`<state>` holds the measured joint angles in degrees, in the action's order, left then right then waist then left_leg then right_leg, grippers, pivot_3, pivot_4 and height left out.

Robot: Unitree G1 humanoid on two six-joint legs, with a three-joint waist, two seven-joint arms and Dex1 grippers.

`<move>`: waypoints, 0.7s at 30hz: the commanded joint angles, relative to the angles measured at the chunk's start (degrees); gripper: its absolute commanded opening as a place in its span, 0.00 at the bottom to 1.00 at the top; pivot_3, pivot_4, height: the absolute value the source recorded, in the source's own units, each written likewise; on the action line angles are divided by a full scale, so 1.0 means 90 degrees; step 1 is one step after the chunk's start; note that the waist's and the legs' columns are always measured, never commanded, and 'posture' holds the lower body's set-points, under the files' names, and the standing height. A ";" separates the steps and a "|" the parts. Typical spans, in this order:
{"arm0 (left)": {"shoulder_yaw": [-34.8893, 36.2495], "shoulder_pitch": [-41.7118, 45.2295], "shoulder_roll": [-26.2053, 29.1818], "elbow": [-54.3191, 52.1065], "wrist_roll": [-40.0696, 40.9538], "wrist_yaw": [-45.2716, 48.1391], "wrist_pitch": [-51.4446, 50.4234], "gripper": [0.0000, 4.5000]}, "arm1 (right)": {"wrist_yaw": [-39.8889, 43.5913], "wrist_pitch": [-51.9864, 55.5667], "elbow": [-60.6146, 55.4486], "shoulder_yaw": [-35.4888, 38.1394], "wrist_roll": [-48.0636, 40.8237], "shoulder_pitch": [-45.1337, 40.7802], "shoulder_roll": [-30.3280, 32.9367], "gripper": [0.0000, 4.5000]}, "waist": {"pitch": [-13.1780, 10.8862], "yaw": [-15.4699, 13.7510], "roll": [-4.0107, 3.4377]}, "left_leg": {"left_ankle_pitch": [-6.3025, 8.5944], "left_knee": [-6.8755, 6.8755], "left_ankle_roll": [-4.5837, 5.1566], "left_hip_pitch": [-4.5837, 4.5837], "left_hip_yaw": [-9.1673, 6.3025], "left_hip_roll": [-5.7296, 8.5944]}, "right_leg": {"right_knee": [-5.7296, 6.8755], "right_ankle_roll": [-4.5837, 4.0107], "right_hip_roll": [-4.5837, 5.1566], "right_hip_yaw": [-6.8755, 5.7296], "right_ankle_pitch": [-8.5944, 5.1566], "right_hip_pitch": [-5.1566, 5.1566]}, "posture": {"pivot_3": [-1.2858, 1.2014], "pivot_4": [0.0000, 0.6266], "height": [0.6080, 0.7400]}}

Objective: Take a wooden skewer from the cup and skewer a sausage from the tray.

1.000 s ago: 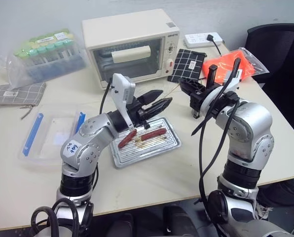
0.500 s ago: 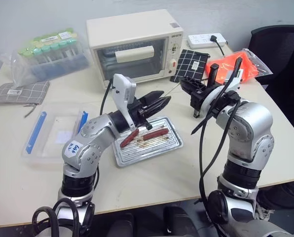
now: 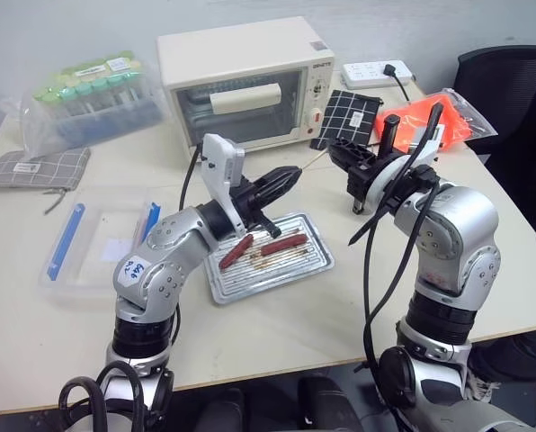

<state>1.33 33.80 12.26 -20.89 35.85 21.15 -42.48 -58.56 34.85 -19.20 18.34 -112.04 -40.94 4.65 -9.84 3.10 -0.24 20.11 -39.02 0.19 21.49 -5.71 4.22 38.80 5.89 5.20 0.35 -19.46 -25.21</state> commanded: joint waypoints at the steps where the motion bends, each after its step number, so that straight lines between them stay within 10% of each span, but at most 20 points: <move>1: -0.0017 0.0121 -0.0018 -0.0104 0.0061 0.0035 0.0056 0.01 | 0.0209 -0.0059 -0.0288 -0.0022 -0.0107 -0.0092 0.0048 0.00 | 0.0000 0.0002 0.0000 | 0.0000 0.0001 0.0000 0.0000 0.0000 0.0000 | -0.0001 0.0000 0.0000 0.0000 0.0000 0.0000 | 0.52 0.24 1.00; 4: -0.0003 0.0191 0.0021 0.0009 -0.0017 0.0029 0.0094 0.01 | 0.0261 -0.0038 -0.0298 -0.0021 -0.0107 -0.0070 0.0051 0.00 | 0.0000 -0.0001 0.0000 | 0.0000 0.0001 0.0000 0.0000 0.0000 0.0000 | -0.0002 0.0000 0.0000 0.0000 0.0000 0.0000 | 0.52 0.24 1.00; 10: 0.0108 0.0341 0.0182 0.0212 -0.0081 0.0181 0.0254 0.00 | 0.0377 0.0130 -0.0232 -0.0062 -0.0107 -0.0043 0.0290 0.36 | 0.0000 0.0002 0.0000 | 0.0000 0.0001 0.0000 0.0000 0.0000 -0.0001 | -0.0003 0.0000 -0.0001 -0.0001 0.0000 0.0002 | 0.52 0.24 1.00; 15: 0.0252 0.0395 0.0780 0.0310 -0.0126 0.0620 0.0396 0.00 | 0.1649 0.1410 0.0323 -0.0454 0.0121 -0.0177 0.2246 0.48 | -0.0001 -0.0035 0.0001 | 0.0000 0.0001 0.0002 0.0000 -0.0002 0.0000 | -0.0018 0.0001 -0.0001 -0.0003 0.0000 0.0010 | 0.52 0.24 1.00; 21: 0.0957 0.0160 0.2282 0.0085 0.0299 0.1578 0.0044 0.00 | 0.5387 0.2705 0.0574 -0.1743 0.2998 -0.0786 0.4560 0.48 | -0.0001 -0.0029 0.0002 | 0.0001 0.0012 0.0004 0.0000 0.0002 -0.0014 | -0.0058 0.0001 -0.0025 0.0004 0.0000 0.0018 | 0.52 0.24 1.00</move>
<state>5.54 35.67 29.35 -17.45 36.48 32.19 -41.47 -22.26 57.35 -12.65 6.15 -94.40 -46.06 42.31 -9.86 2.84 -0.23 20.12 -38.90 0.23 21.48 -5.70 4.04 38.23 5.90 4.88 0.41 -19.45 -25.06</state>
